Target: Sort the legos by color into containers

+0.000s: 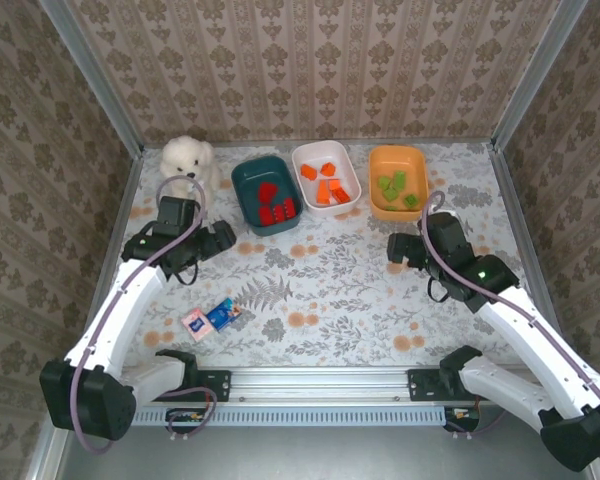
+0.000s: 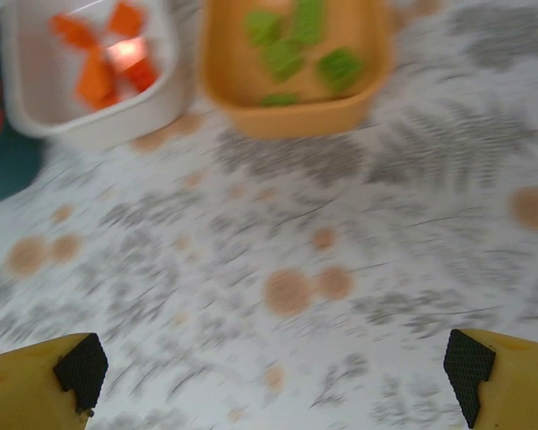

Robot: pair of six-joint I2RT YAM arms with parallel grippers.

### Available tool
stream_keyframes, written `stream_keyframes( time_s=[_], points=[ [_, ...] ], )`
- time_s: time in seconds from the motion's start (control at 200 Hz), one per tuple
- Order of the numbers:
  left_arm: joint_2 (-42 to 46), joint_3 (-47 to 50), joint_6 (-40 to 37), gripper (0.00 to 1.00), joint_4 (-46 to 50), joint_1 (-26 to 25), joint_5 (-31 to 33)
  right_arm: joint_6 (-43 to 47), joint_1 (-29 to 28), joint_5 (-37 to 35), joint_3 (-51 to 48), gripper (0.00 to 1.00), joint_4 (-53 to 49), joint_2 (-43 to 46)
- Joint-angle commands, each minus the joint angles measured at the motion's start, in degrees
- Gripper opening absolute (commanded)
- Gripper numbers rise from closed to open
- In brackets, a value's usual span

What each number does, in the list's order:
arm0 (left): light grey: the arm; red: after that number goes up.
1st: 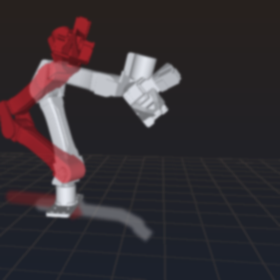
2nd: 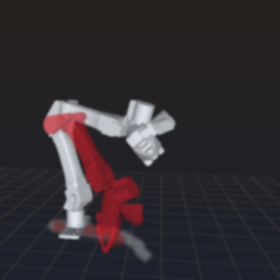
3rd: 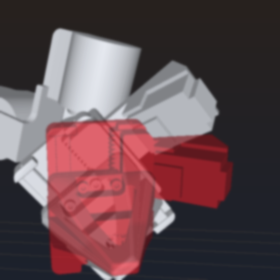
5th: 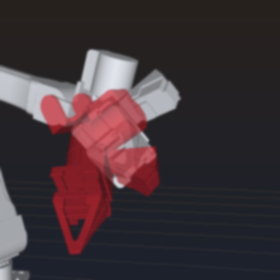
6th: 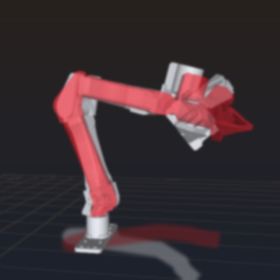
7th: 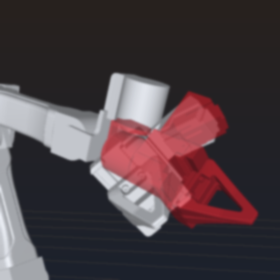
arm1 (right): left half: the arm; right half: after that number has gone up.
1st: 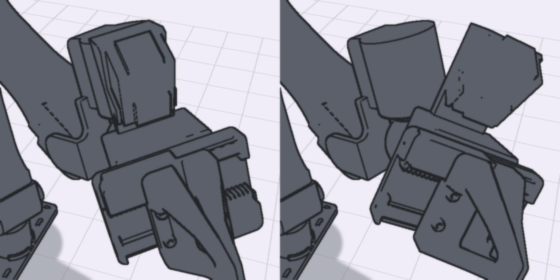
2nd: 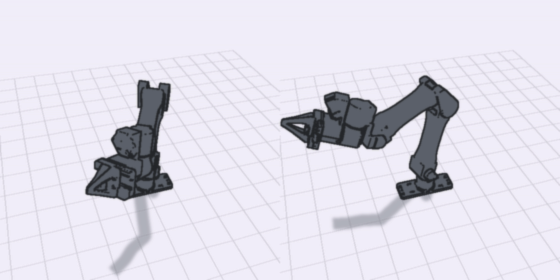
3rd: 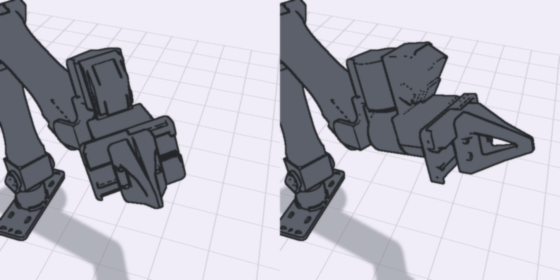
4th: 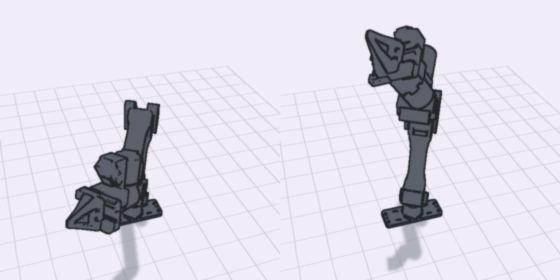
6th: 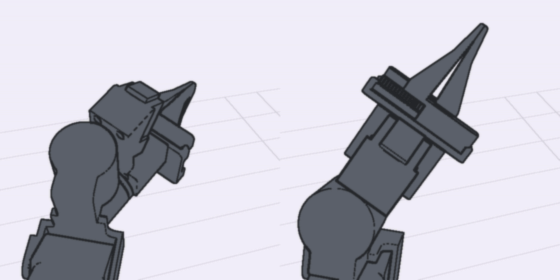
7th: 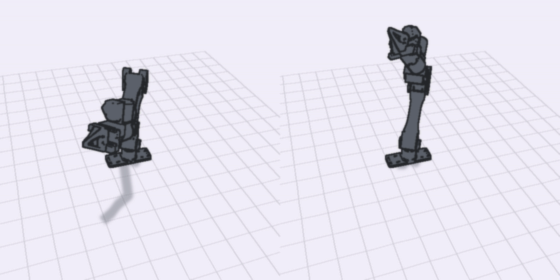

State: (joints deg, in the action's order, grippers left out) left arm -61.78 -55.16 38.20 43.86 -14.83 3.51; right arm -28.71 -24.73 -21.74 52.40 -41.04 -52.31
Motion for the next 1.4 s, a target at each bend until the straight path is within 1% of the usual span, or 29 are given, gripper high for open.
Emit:
stream_keyframes(
  time_s=[0.0, 0.065, 0.125, 0.16, 0.23, 0.325, 0.365, 0.54, 0.57, 0.605, 0.64, 0.665, 0.755, 0.81, 0.85, 0.87, 0.89, 0.945, 0.98, 1.005, 1.04, 1.09, 1.15, 1.205, 1.245, 1.265, 1.3, 1.35, 1.395],
  points=[
    [3.3, 1.6, 2.4, 1.0, 1.1, 0.7, 27.6, 1.0, 3.4, -15.2, -4.8, 1.0, 8.9, 1.2],
    [4.9, 5.3, -0.4, 1.0, -5.0, 1.0, 34.4, 3.3, 5.3, -17.7, -12.1, 1.0, 22.2, 4.0],
    [5.8, 9.9, -6.9, 1.0, -13.8, 1.1, 39.0, 7.3, 6.4, -21.3, -17.7, 1.0, 32.3, 4.9],
    [5.6, 12.9, -12.0, 1.0, -19.5, 1.3, 40.0, 10.9, 6.9, -22.6, -21.0, 1.0, 39.2, 4.1],
    [3.4, 18.1, -23.2, 1.0, -31.1, 2.0, 37.3, 17.3, 8.6, -21.9, -25.1, 1.0, 47.7, 0.2],
    [-1.9, 21.8, -30.6, 1.0, -41.5, 3.9, 28.0, 20.1, 11.3, -16.4, -26.3, 1.0, 52.7, -7.8],
    [-4.5, 22.3, -32.1, 1.0, -44.3, 4.2, 26.0, 20.6, 11.8, -14.6, -26.9, 1.0, 56.3, -10.8],
    [-17.2, 21.0, -35.3, 1.0, -54.8, 5.4, 21.6, 24.1, 14.0, -10.2, -25.3, 1.0, 68.2, -24.4],
    [-19.3, 20.6, -35.9, 1.0, -56.4, 5.7, 20.9, 24.5, 14.8, -8.0, -24.0, 1.0, 68.5, -25.9],
    [-20.9, 18.8, -36.7, 1.0, -55.4, 6.4, 19.0, 25.2, 15.6, -5.5, -23.4, 1.0, 71.6, -28.2],
    [-22.7, 17.8, -38.0, 1.0, -57.0, 6.8, 17.7, 26.3, 16.4, -3.1, -22.6, 1.0, 73.7, -30.3],
    [-23.6, 17.3, -38.3, 1.0, -58.5, 7.0, 17.0, 27.0, 16.8, -2.6, -21.7, 1.0, 73.8, -31.4],
    [-25.6, 17.2, -39.0, 1.0, -64.3, 8.9, 12.7, 25.6, 19.9, 2.3, -21.4, 1.0, 76.5, -34.4],
    [-26.6, 17.6, -40.2, 1.0, -67.8, 9.9, 11.5, 25.1, 20.7, 3.9, -22.2, 1.0, 76.6, -33.7],
    [-27.0, 19.7, -40.2, 1.0, -72.5, 10.6, 10.8, 25.6, 20.9, 5.4, -24.3, 1.0, 80.2, -33.3],
    [-26.8, 20.3, -40.0, 1.0, -72.8, 10.8, 10.4, 25.7, 20.9, 6.1, -25.6, 1.0, 82.1, -32.9],
    [-26.1, 20.9, -39.9, 1.0, -73.3, 11.0, 9.9, 25.9, 20.9, 6.5, -27.3, 1.0, 85.1, -32.8],
    [-24.8, 24.7, -40.7, 1.0, -79.4, 10.6, 9.2, 26.0, 21.0, 7.2, -31.8, 1.0, 93.3, -32.7],
    [-24.2, 27.6, -41.0, 1.0, -84.2, 10.3, 9.5, 25.8, 21.0, 6.5, -34.5, 1.0, 98.9, -33.7],
    [-23.8, 29.5, -40.6, 1.0, -87.2, 10.2, 10.5, 25.0, 20.9, 3.9, -35.7, 1.0, 102.9, -35.3],
    [-23.6, 31.9, -39.7, 1.0, -91.4, 10.5, 11.7, 24.5, 21.4, 4.0, -36.0, 1.0, 103.9, -35.9],
    [-23.8, 33.9, -39.7, 1.0, -94.5, 10.6, 10.5, 24.1, 21.7, 4.5, -35.0, 1.0, 100.2, -34.7],
    [-28.1, 36.7, -41.7, 1.0, -105.6, 10.5, 10.6, 24.4, 21.6, 4.6, -33.6, 1.0, 98.9, -35.5],
    [-25.6, 35.2, -39.9, 1.0, -97.6, 10.6, 10.0, 24.4, 21.7, 5.3, -30.6, 1.0, 92.8, -35.4],
    [-27.1, 33.8, -40.5, 1.0, -97.9, 11.0, 9.7, 24.6, 21.7, 5.4, -30.3, 1.0, 93.1, -35.9],
    [-27.1, 33.0, -40.1, 1.0, -96.4, 11.3, 9.7, 24.6, 21.7, 5.5, -30.4, 1.0, 92.9, -35.6],
    [-26.1, 32.9, -38.7, 1.0, -94.1, 12.3, 7.8, 24.6, 21.7, 5.5, -30.3, 1.0, 92.8, -35.6],
    [-26.7, 33.3, -39.1, 1.0, -96.2, 12.6, 7.6, 24.6, 21.7, 5.4, -30.3, 1.0, 92.7, -35.6],
    [-26.2, 33.1, -38.7, 1.0, -94.9, 12.6, 7.5, 24.6, 21.7, 5.5, -30.5, 1.0, 93.1, -35.6]
  ],
)
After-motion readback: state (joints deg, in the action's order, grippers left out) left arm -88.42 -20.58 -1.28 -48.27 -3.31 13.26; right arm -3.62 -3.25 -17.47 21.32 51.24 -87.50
